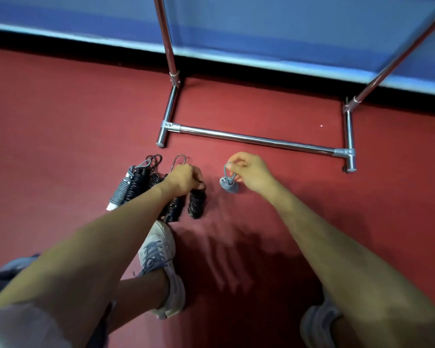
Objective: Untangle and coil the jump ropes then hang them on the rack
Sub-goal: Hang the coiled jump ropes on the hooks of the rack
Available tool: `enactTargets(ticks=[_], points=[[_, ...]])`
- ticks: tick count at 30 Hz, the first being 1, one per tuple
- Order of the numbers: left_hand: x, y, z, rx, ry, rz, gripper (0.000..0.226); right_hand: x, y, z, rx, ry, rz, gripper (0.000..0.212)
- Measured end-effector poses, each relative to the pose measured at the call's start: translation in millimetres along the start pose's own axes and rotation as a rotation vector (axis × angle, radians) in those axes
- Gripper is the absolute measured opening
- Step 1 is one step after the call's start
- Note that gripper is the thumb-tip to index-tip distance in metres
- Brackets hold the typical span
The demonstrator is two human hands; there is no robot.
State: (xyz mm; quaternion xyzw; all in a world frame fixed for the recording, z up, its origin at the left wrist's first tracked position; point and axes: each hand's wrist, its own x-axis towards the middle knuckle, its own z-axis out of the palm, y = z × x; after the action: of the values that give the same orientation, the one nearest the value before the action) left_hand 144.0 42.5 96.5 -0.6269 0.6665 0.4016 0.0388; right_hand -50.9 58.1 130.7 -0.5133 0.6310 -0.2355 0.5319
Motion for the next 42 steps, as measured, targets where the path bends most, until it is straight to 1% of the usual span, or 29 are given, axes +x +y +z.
enactTargets(ticks=[3, 6, 10, 11, 13, 17, 19, 21, 22, 26, 29, 36, 39, 42], points=[[-35, 24, -27, -0.091, 0.088, 0.081, 0.009, -29, -36, -22, -0.039, 0.095, -0.102, 0.021], [-63, 54, -57, -0.187, 0.244, 0.154, 0.008, -57, -80, -45, -0.155, 0.149, -0.218, 0.009], [-99, 106, -104, -0.258, 0.442, 0.28, 0.009, -92, -136, -75, -0.237, 0.256, -0.302, 0.014], [-110, 120, -118, -0.275, 0.471, 0.316, 0.009, -98, -150, -83, -0.248, 0.281, -0.323, 0.011], [-129, 142, -143, -0.32, 0.497, 0.375, 0.008, -111, -178, -98, -0.287, 0.317, -0.356, 0.004], [-163, 174, -193, -0.355, 0.548, 0.455, 0.008, -131, -237, -120, -0.299, 0.364, -0.423, 0.014], [-175, 186, -219, -0.424, 0.604, 0.499, 0.007, -139, -267, -132, -0.303, 0.407, -0.437, 0.009], [-185, 200, -244, -0.526, 0.653, 0.548, 0.004, -147, -297, -144, -0.316, 0.438, -0.454, 0.011], [-189, 207, -256, -0.567, 0.676, 0.562, 0.007, -149, -311, -150, -0.309, 0.443, -0.469, 0.011], [-201, 236, -301, -0.673, 0.703, 0.62, 0.006, -152, -366, -166, -0.336, 0.474, -0.535, 0.008], [-202, 252, -339, -0.756, 0.731, 0.663, 0.003, -149, -405, -177, -0.363, 0.486, -0.606, 0.005], [-182, 281, -436, -0.902, 0.827, 0.72, 0.01, -130, -503, -207, -0.44, 0.539, -0.763, 0.004], [-171, 296, -471, -0.925, 0.878, 0.757, 0.011, -117, -539, -217, -0.458, 0.573, -0.825, 0.006], [-166, 312, -501, -0.894, 0.913, 0.817, 0.007, -106, -568, -227, -0.464, 0.624, -0.882, 0.009]])
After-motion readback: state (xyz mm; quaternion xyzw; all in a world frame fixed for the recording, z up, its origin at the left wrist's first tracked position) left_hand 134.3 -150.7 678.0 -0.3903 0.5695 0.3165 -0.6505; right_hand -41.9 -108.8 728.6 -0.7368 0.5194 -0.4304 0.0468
